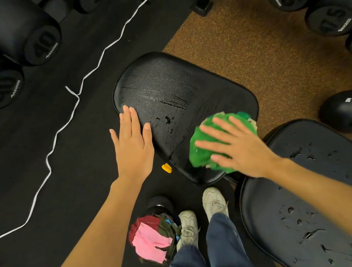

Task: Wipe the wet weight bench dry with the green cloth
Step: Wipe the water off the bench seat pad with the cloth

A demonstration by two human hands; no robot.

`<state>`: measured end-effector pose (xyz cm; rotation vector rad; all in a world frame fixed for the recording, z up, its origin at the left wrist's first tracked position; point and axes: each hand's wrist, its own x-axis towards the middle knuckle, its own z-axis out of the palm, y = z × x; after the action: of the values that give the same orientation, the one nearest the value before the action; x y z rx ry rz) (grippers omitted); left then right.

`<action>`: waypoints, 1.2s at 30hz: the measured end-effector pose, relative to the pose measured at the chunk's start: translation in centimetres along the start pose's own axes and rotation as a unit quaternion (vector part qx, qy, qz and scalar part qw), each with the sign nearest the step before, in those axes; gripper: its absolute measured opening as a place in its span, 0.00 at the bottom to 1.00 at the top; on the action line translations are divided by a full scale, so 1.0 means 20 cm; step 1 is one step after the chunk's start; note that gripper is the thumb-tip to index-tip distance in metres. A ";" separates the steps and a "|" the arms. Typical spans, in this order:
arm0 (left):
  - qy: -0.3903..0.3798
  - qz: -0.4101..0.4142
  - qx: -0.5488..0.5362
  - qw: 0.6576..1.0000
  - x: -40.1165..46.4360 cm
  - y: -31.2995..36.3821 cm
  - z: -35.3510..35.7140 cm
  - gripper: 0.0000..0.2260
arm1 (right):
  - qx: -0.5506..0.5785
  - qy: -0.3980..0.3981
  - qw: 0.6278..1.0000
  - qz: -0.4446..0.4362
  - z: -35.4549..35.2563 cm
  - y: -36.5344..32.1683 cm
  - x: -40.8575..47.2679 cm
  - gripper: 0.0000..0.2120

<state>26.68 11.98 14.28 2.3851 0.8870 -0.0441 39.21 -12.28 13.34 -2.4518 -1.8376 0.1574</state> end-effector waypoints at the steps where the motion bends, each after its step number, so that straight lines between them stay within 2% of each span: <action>1: 0.001 0.000 -0.003 1.000 0.00 0.00 0.00 0.24 | 0.009 0.001 0.999 0.043 -0.01 0.04 0.02 0.22; 7: 0.004 0.002 -0.012 1.000 0.00 0.00 0.00 0.24 | 0.057 0.026 0.952 0.299 -0.06 0.15 0.19 0.23; 11: 0.003 0.005 -0.028 1.000 0.00 -0.01 -0.01 0.24 | 0.050 0.044 0.910 0.409 -0.03 -0.01 0.30 0.25; 13: 0.003 0.008 -0.031 0.999 0.00 -0.01 -0.01 0.23 | 0.033 0.045 0.905 0.421 -0.01 -0.15 0.34 0.25; 17: 0.002 0.013 -0.046 0.999 0.00 -0.03 -0.03 0.23 | 0.024 0.044 0.928 0.369 0.02 -0.43 0.40 0.26; 20: -0.003 0.016 -0.047 0.999 0.00 -0.03 -0.04 0.23 | 0.017 0.023 0.959 0.283 0.03 -0.58 0.38 0.26; 24: -0.010 0.020 -0.074 0.997 0.00 -0.04 -0.09 0.22 | -0.004 -0.007 0.992 0.126 0.04 -0.56 0.28 0.25; 27: 0.034 0.024 -0.108 0.993 0.02 -0.07 -0.15 0.21 | -0.005 -0.016 0.998 0.052 0.03 -0.49 0.27 0.24; 30: 0.105 0.006 -0.115 0.988 0.02 -0.14 -0.19 0.20 | 0.005 -0.009 1.000 0.029 0.01 -0.44 0.38 0.24; 36: 0.166 -0.068 -0.157 0.971 0.02 -0.19 -0.21 0.19 | 0.002 0.016 1.000 0.022 0.00 -0.35 0.80 0.24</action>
<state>23.99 16.76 15.68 2.0634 1.1180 0.4230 37.06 4.97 13.51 -2.4786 -1.7712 0.1239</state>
